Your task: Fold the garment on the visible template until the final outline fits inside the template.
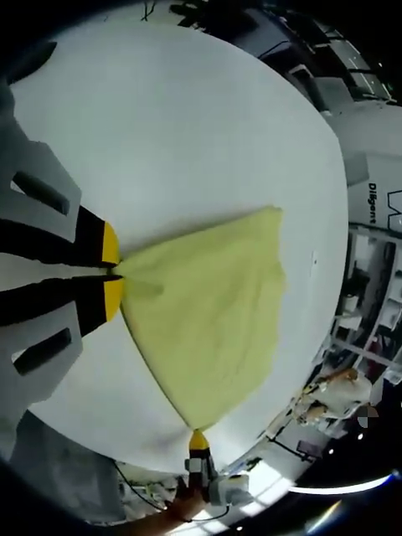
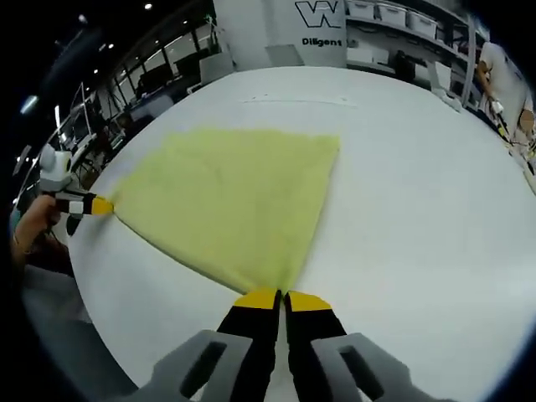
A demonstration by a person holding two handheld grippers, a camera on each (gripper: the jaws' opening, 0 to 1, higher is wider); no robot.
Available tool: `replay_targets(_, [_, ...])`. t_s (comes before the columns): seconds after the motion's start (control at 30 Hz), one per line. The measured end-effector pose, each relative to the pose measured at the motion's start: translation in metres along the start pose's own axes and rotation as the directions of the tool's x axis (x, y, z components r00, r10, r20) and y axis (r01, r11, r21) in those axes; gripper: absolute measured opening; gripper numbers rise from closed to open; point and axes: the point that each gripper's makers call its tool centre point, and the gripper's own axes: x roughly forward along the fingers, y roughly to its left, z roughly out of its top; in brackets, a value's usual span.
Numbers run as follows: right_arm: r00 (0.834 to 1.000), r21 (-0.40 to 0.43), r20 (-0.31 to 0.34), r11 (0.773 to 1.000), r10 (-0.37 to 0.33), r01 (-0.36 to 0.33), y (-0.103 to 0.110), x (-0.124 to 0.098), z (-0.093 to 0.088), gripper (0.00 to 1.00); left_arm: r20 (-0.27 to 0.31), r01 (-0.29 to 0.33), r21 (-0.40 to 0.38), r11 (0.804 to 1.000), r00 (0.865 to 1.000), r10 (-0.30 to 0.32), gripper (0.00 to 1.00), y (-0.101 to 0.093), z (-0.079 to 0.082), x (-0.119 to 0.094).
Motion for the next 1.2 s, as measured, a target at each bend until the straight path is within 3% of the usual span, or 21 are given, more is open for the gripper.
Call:
replay_targets(0.4, [0.999, -0.027, -0.043, 1.000, -0.012, 0.011, 0.005, -0.004, -0.007, 0.00, 0.008, 0.010, -0.007, 1.000, 1.000, -0.010, 0.01, -0.002, -0.009, -0.005])
replay_targets(0.77, [1.000, 0.058, -0.016, 0.998, -0.014, 0.015, 0.001, -0.002, -0.006, 0.00, 0.031, 0.021, -0.058, 0.998, 0.999, -0.019, 0.03, 0.004, -0.010, -0.001])
replay_targets(0.87, [1.000, 0.088, 0.022, 0.996, -0.008, 0.006, 0.004, -0.005, -0.003, 0.07, 0.049, 0.025, -0.062, 0.998, 0.999, -0.022, 0.11, 0.002, -0.008, -0.004])
replay_targets(0.9, [0.999, 0.089, 0.038, 0.996, -0.012, 0.008, 0.004, -0.007, 0.000, 0.12, 0.076, 0.020, -0.062, 0.998, 0.997, -0.015, 0.20, 0.003, -0.003, -0.005])
replay_targets(1.0, [0.995, 0.096, 0.097, 0.995, 0.003, -0.013, 0.010, -0.011, 0.007, 0.27, 0.086, 0.004, -0.050, 0.999, 0.996, 0.000, 0.41, 0.001, -0.002, -0.011])
replay_targets(1.03, [0.991, 0.120, 0.134, 0.992, 0.024, -0.041, 0.016, -0.013, 0.012, 0.33, 0.095, 0.000, -0.043, 0.999, 0.995, 0.004, 0.43, 0.000, -0.001, -0.015])
replay_targets(1.1, [0.989, 0.130, 0.145, 0.990, 0.044, -0.063, 0.023, -0.018, 0.013, 0.48, 0.122, 0.014, -0.040, 0.999, 0.992, -0.009, 0.44, -0.002, 0.004, -0.021])
replay_targets(1.2, [0.988, 0.085, 0.151, 0.995, 0.042, -0.056, 0.030, -0.023, 0.013, 0.59, 0.130, -0.001, -0.031, 1.000, 0.992, 0.005, 0.59, -0.006, 0.005, -0.028])
